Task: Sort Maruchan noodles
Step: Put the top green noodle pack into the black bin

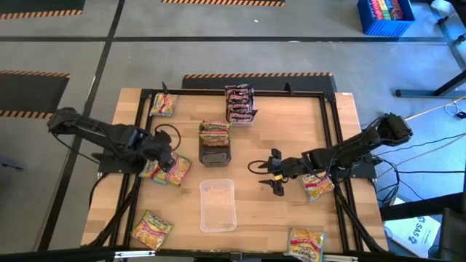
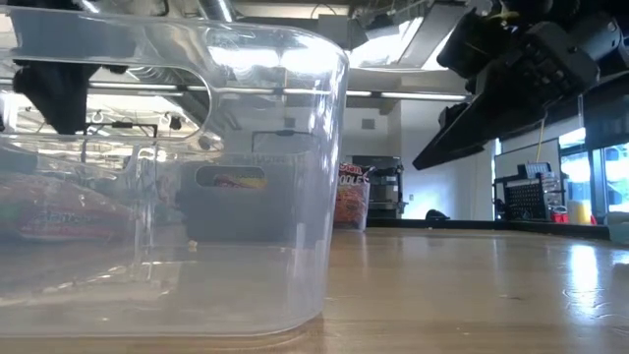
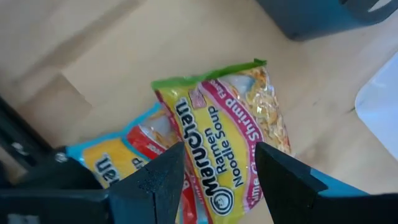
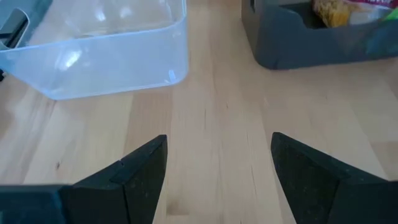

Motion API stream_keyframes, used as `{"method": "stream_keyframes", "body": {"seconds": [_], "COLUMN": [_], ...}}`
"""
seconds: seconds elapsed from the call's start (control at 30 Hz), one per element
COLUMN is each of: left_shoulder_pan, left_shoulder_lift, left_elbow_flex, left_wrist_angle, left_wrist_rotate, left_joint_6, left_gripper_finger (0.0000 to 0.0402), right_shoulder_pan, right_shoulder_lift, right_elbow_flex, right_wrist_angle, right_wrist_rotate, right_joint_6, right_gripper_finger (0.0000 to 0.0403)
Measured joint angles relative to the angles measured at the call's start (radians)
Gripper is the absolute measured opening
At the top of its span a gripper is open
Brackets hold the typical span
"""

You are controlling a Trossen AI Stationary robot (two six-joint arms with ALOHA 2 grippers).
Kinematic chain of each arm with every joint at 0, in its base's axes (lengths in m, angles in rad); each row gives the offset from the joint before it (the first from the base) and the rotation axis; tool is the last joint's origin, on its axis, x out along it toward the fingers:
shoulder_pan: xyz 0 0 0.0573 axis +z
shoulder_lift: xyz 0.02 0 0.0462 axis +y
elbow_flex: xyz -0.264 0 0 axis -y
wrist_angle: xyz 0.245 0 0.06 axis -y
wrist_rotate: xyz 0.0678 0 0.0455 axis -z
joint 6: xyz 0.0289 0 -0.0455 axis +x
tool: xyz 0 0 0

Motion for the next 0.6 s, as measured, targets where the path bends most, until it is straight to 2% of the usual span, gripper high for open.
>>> {"method": "stream_keyframes", "body": {"seconds": [0.23,0.47,0.6], "left_shoulder_pan": [0.069,0.141,0.171], "left_shoulder_lift": [0.02,0.036,0.052], "left_elbow_flex": [-0.051,-0.054,-0.055], "left_wrist_angle": [0.064,0.077,0.106], "left_wrist_rotate": [0.027,0.08,0.116], "left_joint_6": [0.075,0.129,0.166], "left_gripper_finger": [0.0199,0.0232,0.0235], "right_shoulder_pan": [0.0,0.0,0.0], "right_shoulder_lift": [0.0,0.0,0.0], "right_elbow_flex": [0.0,0.0,0.0], "right_wrist_angle": [0.01,0.009,0.01], "right_wrist_rotate": [-0.008,-0.008,-0.008], "right_joint_6": [-0.015,-0.014,-0.013], "right_gripper_finger": [0.0269,0.0269,0.0269]}}
